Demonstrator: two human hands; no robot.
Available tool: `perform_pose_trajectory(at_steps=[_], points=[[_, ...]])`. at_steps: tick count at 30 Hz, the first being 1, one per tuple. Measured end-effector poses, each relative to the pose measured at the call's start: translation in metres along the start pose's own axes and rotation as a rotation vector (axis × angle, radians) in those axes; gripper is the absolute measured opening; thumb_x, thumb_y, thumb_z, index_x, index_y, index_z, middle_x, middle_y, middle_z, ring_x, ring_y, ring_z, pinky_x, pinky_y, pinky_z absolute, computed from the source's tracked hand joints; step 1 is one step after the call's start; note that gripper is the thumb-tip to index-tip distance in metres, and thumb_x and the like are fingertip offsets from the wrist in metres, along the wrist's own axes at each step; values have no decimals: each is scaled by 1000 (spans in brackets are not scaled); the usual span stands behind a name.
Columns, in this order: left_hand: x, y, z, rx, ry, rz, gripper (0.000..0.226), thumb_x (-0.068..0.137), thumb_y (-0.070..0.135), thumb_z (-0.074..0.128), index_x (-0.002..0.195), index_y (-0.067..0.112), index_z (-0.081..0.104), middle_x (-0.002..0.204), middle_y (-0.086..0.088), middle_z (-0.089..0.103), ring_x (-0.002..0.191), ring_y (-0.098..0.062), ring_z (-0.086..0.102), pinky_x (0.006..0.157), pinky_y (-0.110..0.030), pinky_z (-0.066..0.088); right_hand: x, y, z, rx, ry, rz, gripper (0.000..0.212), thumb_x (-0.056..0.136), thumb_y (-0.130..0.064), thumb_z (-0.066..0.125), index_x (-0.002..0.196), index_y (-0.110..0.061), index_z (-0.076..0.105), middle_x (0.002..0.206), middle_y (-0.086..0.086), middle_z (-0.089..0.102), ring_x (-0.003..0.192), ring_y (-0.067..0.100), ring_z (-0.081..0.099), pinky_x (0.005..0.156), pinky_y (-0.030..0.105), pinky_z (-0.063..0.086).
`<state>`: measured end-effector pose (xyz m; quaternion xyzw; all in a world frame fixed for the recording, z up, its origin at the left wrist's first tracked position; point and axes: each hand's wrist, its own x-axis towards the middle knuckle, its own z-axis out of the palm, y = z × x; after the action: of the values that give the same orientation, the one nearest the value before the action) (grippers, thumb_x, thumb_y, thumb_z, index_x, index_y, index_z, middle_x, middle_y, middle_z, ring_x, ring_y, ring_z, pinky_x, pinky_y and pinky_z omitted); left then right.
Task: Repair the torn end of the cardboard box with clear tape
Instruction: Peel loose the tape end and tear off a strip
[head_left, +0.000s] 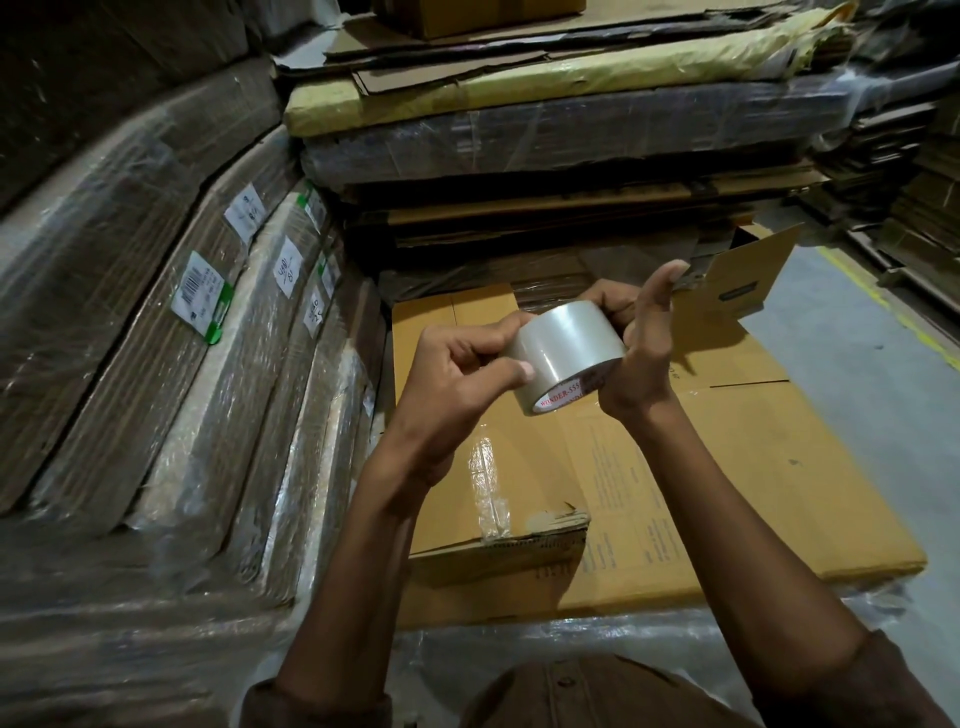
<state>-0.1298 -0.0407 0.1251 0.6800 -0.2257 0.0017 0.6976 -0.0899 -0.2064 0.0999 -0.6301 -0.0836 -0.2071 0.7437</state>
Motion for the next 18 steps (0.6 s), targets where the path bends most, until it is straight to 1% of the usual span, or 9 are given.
perform_pose_trajectory(at_steps=[1, 3, 5, 7, 9, 10, 13, 15, 18], points=[[-1, 2, 0, -2, -9, 1, 23, 83, -2, 61, 102, -6, 73, 110, -7, 70, 105, -17, 63, 82, -31, 51, 0, -1, 0, 13, 3, 6, 95, 72, -97, 23, 59, -9, 55, 62, 23, 47, 61, 42, 47, 58, 35, 35], [-1, 6, 3, 17, 5, 23, 29, 82, 1, 66, 106, 14, 74, 117, -6, 71, 108, -16, 64, 85, -31, 53, 1, -1, -1, 9, -4, 3, 91, 73, -97, 22, 60, -14, 57, 61, 15, 50, 63, 35, 50, 59, 32, 35], [-1, 6, 5, 33, 9, 35, 36, 81, -1, 64, 107, 22, 73, 115, -2, 71, 106, -12, 64, 84, -28, 53, 1, -1, -1, 1, -6, -6, 89, 75, -95, 21, 60, -15, 57, 61, 11, 51, 63, 35, 51, 60, 33, 35], [-1, 4, 7, 61, 21, 44, 45, 80, -10, 61, 108, 24, 72, 111, 4, 71, 106, -5, 64, 84, -24, 52, 1, -2, -2, 4, 6, -9, 90, 75, -95, 21, 59, -14, 56, 61, 14, 50, 62, 40, 49, 60, 35, 35], [-1, 2, 7, 88, 38, 44, 53, 78, -20, 57, 112, 18, 71, 112, 3, 71, 109, -3, 63, 88, -21, 51, 0, -2, -2, -6, 12, -10, 92, 75, -95, 20, 59, -11, 54, 60, 17, 48, 60, 42, 47, 59, 35, 34], [-1, 1, 6, 77, 30, 40, 51, 77, -20, 57, 116, 10, 70, 114, 0, 70, 112, -5, 62, 89, -23, 50, 0, -2, -2, -7, 10, -5, 92, 74, -95, 21, 59, -11, 54, 59, 15, 48, 60, 39, 47, 59, 34, 33], [-3, 2, 3, 18, -38, 10, 39, 80, -2, 62, 119, -4, 67, 125, -9, 65, 113, -20, 61, 86, -31, 50, -1, -1, -4, 23, 6, 22, 90, 72, -97, 23, 60, -14, 56, 61, 10, 51, 64, 33, 51, 59, 31, 35], [-5, 3, 5, 40, -26, 3, 39, 82, 4, 68, 121, -1, 67, 131, -9, 63, 117, -24, 61, 86, -32, 52, -1, 0, -5, 26, -4, 27, 90, 72, -97, 23, 62, -13, 57, 64, 11, 53, 66, 35, 54, 60, 31, 37], [-5, 5, 11, 45, 2, -3, 43, 79, 2, 69, 120, 14, 67, 130, 0, 64, 116, -12, 62, 87, -30, 54, -1, 1, -6, 0, -1, 26, 96, 74, -96, 21, 65, -6, 55, 68, 26, 51, 69, 50, 51, 62, 39, 38]])
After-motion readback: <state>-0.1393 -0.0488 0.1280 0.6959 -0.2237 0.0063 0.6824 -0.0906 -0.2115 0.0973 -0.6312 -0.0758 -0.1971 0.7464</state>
